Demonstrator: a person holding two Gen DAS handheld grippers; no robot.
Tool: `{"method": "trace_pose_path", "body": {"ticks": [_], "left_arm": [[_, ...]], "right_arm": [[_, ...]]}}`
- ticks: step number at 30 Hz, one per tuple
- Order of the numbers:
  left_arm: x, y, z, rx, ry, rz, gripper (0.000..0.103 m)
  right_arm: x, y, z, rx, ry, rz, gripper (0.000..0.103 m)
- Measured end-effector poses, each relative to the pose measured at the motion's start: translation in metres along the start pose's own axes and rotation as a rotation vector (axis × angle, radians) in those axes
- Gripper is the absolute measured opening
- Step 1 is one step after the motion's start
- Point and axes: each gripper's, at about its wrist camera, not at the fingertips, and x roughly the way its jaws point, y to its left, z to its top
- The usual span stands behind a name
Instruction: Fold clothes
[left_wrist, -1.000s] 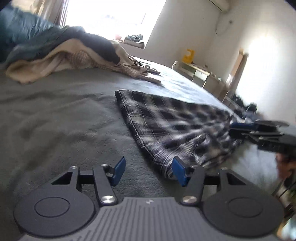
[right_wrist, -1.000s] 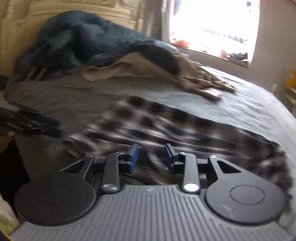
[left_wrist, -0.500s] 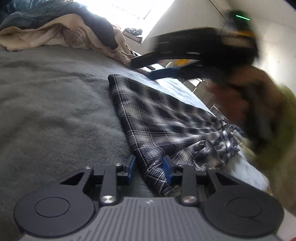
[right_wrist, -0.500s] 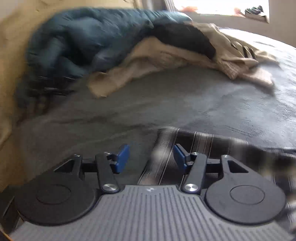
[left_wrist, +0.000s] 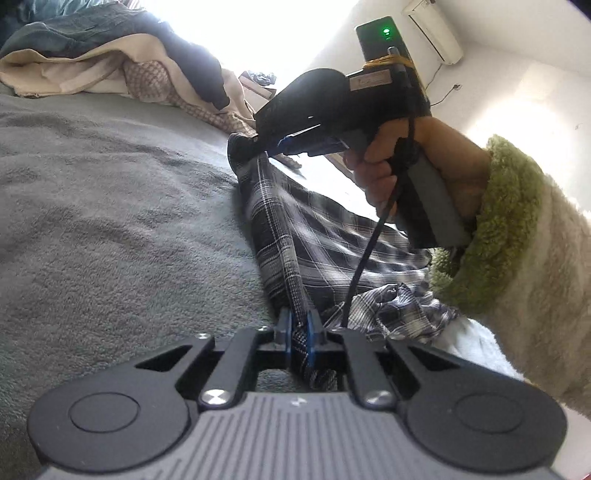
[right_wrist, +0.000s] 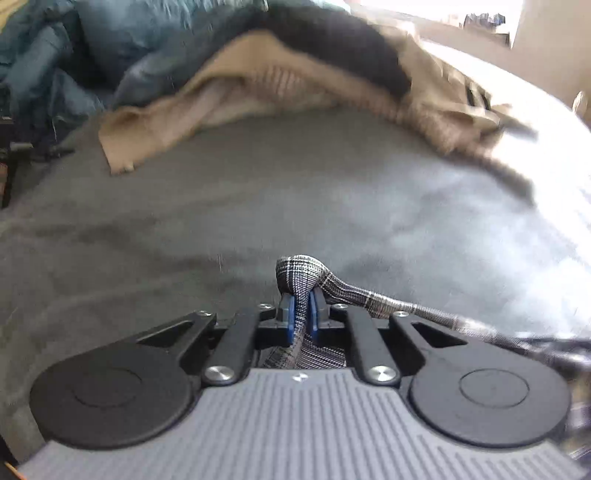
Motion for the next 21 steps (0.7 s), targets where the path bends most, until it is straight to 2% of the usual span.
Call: {"method": "trace_pose_path", "body": {"ticks": [4, 7, 8, 10, 13, 15, 17, 21], "left_arm": [[0.001, 0.003, -0.001, 0.003, 0.014, 0.011, 0.008], [0.000, 0.005, 0.002, -0.001, 0.022, 0.010, 0.011], [-0.001, 0.005, 0.003, 0.003, 0.024, 0.011, 0.016], [-0.004, 0.001, 0.003, 0.051, 0.018, 0.030, 0.018], [-0.010, -0.001, 0.005, 0.106, 0.012, 0.057, 0.027], [-0.014, -0.002, 0.009, 0.128, 0.008, 0.076, 0.032], [-0.020, -0.009, 0.010, 0.173, -0.002, 0.101, 0.040], [-0.028, -0.030, 0.010, 0.296, -0.018, 0.128, 0.047]], "right_arm": [[0.028, 0.000, -0.008, -0.020, 0.009, -0.006, 0.007], [0.030, -0.011, -0.011, 0.015, 0.008, 0.059, 0.019], [0.021, -0.016, -0.008, 0.019, 0.008, 0.090, 0.023], [-0.003, -0.031, -0.006, 0.027, -0.003, 0.147, 0.033], [-0.073, -0.061, -0.022, 0.018, -0.079, 0.168, 0.052], [-0.108, -0.076, -0.039, 0.006, -0.110, 0.176, 0.054], [-0.122, -0.083, -0.065, -0.015, -0.105, 0.180, 0.054], [-0.148, -0.098, -0.117, -0.055, -0.094, 0.187, 0.054]]}}
